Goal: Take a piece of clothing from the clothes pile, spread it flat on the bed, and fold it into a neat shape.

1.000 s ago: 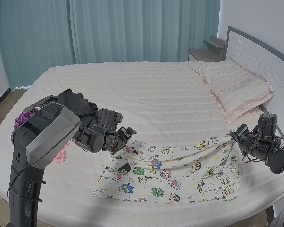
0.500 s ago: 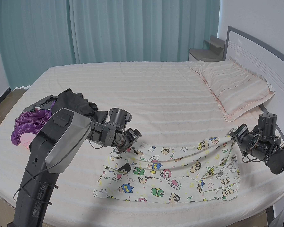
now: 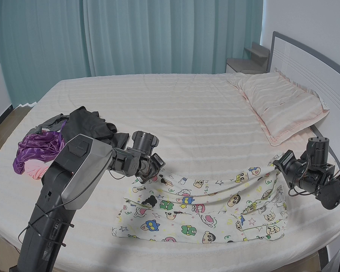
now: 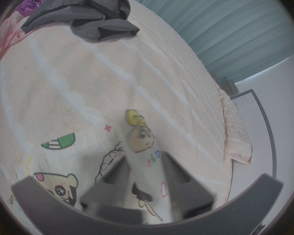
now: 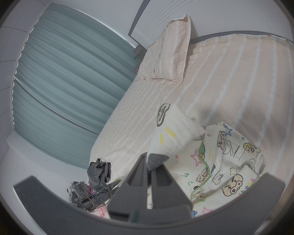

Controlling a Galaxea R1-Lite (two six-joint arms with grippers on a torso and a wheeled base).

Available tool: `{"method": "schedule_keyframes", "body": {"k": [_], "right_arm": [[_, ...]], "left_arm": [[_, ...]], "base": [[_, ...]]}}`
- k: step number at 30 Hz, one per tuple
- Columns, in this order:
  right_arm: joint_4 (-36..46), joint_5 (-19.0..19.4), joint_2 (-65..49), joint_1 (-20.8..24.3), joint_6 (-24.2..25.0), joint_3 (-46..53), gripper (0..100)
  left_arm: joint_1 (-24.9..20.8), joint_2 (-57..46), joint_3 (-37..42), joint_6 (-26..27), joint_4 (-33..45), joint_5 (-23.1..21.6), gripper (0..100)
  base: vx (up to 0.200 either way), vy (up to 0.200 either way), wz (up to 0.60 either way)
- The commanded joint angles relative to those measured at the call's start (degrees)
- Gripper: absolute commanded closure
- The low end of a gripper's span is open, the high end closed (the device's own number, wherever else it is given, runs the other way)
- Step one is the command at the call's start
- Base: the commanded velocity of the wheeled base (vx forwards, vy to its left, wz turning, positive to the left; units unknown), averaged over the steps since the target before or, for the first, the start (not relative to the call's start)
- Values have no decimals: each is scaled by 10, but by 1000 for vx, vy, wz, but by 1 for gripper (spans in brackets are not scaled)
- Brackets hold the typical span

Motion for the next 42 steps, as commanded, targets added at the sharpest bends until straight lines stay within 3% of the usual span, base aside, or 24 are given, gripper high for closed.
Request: {"method": "schedule_keyframes", "body": {"k": [1, 11, 25, 30, 33, 34, 42], "right_arm": [[-1, 0, 9, 1, 1, -2, 100], [-1, 0, 26, 1, -2, -31, 100], [-1, -1, 78, -7, -22, -109, 100], [-1, -4, 76, -13, -27, -109, 100], [0, -3, 81, -15, -27, -107, 100], [0, -3, 82, -17, -27, -106, 100], [-1, 3, 76, -15, -48, -85, 100]], "left_arm": [[8, -7, 0, -8, -1, 19, 100], [39, -66, 22, -25, -1, 28, 100], [43, -122, 57, -55, -2, 37, 100], [42, -126, 89, -47, 12, 24, 100], [45, -117, 94, -38, 32, -22, 100], [47, -116, 94, -37, 34, -38, 0], [50, -91, 96, 10, 28, -73, 0]], "base": [[0, 0, 0], [0, 0, 0], [0, 0, 0], [0, 0, 0], [0, 0, 0], [0, 0, 0], [0, 0, 0]]}}
